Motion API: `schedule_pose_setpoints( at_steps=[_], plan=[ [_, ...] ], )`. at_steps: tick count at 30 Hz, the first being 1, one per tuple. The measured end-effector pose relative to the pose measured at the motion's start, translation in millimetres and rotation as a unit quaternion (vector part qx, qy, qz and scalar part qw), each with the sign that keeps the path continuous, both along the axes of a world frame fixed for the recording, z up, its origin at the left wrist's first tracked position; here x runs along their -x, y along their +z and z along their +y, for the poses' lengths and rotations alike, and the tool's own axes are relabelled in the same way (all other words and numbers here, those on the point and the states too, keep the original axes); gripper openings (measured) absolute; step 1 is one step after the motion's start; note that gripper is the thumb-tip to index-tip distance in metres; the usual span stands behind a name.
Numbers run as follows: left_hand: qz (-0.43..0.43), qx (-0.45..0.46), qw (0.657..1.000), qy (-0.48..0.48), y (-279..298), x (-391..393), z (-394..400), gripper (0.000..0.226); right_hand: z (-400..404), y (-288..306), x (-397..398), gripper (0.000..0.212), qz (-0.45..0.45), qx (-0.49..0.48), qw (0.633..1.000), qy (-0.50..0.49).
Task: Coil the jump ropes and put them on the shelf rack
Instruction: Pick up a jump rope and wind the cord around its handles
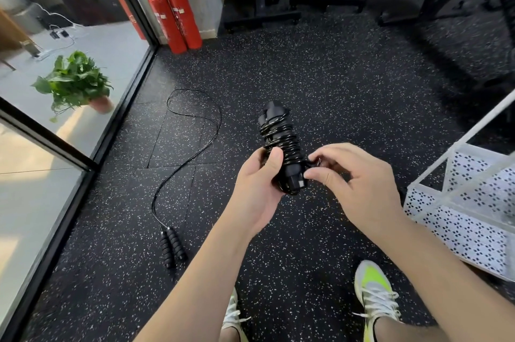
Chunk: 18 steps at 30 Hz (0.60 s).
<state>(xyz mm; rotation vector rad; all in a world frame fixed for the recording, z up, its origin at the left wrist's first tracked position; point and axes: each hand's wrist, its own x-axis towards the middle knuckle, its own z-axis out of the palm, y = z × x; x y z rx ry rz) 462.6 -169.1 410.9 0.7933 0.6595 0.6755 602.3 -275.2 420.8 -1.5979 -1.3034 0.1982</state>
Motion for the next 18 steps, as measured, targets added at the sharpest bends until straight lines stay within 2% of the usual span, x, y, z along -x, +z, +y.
schedule_pose_setpoints(
  at_steps=[3, 7, 10, 12, 18],
  plan=[
    [-0.010, -0.016, 1.000, 0.003, -1.0, -2.0, -0.6, 0.050, 0.5, 4.1, 3.2, 0.029, 0.025, -0.031, 0.999, -0.005],
    [0.000, -0.027, 0.999, 0.018, -3.5, -3.2, -0.9, 0.049, 0.3, 8.4, 5.9, 0.038, 0.094, -0.021, 0.995, 0.016],
    [0.015, -0.045, 0.998, 0.031, -5.6, -4.0, -2.2, 0.052, 3.6, 3.5, 3.8, 0.030, -0.035, -0.047, 0.998, 0.038],
    [0.021, -0.050, 0.998, 0.035, -5.6, -4.6, -2.9, 0.054, 5.4, -1.4, 4.1, 0.029, -0.090, -0.059, 0.993, 0.038],
    [0.060, -0.071, 0.994, 0.055, -8.2, -3.0, -0.8, 0.052, 6.2, -2.7, -0.6, 0.031, -0.108, -0.026, 0.991, 0.076]
  ],
)
